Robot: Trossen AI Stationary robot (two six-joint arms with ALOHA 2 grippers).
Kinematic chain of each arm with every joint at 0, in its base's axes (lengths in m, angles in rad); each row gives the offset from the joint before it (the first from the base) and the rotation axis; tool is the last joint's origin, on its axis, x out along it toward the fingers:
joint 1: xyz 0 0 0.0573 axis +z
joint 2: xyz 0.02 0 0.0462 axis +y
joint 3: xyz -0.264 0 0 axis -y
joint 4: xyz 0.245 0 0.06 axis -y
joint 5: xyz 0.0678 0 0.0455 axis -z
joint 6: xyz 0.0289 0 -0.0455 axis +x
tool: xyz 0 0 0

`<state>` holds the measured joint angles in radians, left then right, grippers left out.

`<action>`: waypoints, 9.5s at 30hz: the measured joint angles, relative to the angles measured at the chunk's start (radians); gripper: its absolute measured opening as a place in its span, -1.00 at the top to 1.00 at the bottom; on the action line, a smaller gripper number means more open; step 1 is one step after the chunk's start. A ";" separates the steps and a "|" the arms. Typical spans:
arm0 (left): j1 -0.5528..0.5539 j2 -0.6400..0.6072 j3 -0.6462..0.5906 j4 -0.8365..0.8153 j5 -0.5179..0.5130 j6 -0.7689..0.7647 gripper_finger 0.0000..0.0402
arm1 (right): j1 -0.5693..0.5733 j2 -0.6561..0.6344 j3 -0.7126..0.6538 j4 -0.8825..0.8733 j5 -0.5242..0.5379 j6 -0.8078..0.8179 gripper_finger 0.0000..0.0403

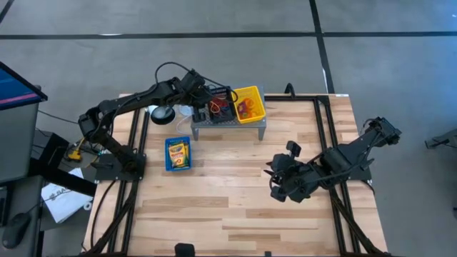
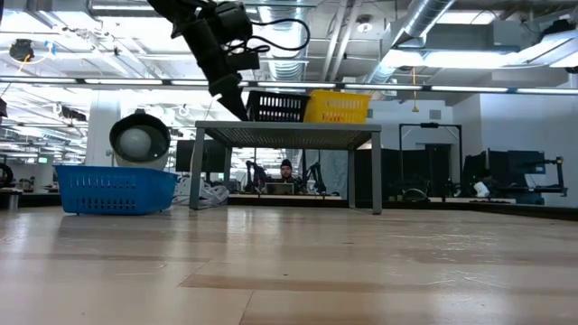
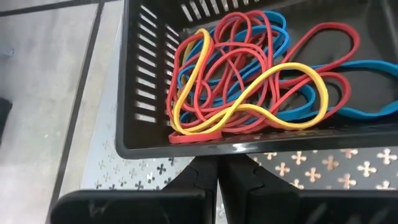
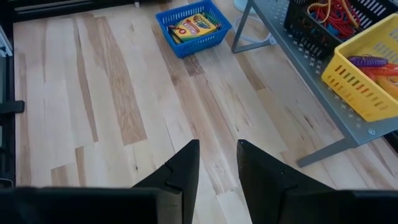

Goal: Pick & Place Office Desk Supplies
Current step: Put the black bin with rubber bands on the shelf, then put the blue bin with crayon boxes on the shelf

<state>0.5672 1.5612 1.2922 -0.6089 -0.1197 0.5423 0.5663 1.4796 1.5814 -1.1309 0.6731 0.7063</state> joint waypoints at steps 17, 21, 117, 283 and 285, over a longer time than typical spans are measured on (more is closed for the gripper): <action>-0.004 -0.001 0.000 0.028 0.020 0.000 0.99 | 0.000 0.000 0.000 0.011 -0.011 -0.008 0.49; -0.004 -0.001 0.000 0.028 0.030 0.000 0.99 | 0.000 0.000 0.000 0.013 -0.010 -0.008 0.49; -0.736 -0.178 -0.578 -0.148 0.014 -0.789 0.79 | -0.023 0.000 0.000 0.144 -0.022 -0.089 0.49; -0.295 -0.081 0.050 -0.355 -0.168 -0.225 0.97 | 0.010 0.000 0.000 0.179 -0.056 -0.112 0.49; -0.295 -0.081 0.050 -0.361 -0.169 -0.225 0.97 | 0.010 0.000 0.000 0.179 -0.056 -0.112 0.49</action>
<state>0.2718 1.4803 1.3418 -0.9698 -0.2882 0.3172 0.5762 1.4792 1.5818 -0.9520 0.6167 0.5942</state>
